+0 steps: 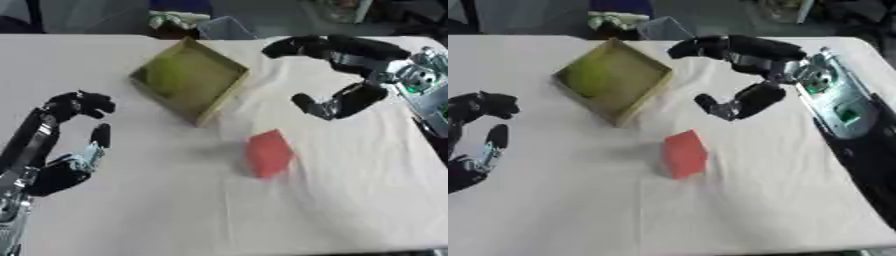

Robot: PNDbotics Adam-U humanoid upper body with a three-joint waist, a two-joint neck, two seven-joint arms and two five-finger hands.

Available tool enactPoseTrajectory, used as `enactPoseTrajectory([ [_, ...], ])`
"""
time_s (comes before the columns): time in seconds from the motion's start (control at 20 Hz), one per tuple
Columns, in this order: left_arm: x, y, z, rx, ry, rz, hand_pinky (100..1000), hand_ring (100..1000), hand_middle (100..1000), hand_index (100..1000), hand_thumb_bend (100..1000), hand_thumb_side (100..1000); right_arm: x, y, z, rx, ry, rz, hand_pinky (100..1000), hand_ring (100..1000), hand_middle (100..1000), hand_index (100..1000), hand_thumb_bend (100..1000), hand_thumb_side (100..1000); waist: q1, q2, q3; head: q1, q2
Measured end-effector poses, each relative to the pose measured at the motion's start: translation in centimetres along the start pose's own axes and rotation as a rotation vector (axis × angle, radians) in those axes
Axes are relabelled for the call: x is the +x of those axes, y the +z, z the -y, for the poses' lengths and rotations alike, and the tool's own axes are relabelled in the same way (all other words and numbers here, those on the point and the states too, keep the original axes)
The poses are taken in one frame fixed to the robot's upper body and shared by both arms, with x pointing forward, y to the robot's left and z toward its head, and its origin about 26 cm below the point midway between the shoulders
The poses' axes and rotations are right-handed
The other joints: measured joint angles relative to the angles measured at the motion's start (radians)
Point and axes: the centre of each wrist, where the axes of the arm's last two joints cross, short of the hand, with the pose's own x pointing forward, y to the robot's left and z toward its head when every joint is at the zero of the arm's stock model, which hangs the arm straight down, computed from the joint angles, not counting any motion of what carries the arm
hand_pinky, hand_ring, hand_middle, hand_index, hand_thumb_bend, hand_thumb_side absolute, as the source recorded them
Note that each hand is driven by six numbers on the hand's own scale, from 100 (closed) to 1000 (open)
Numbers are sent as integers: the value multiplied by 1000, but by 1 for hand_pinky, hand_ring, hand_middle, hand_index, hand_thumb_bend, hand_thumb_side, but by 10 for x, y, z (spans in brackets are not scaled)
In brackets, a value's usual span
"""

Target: Pick up objects on the table and place them in the box.

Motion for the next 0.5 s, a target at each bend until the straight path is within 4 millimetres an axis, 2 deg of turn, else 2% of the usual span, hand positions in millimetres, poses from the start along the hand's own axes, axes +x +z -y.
enactPoseTrajectory([
  [0.15,0,0,0,-1,1,1,673,807,628,753,100,574,-1,-3,-5,28,-7,-5,992,1000,961,1000,100,468,-1,0,0,0,2],
  [0.5,0,0,0,-5,2,2,673,808,628,754,100,576,-8,-5,-22,87,-29,-38,993,1000,960,1000,100,542,-1,0,1,1,8],
])
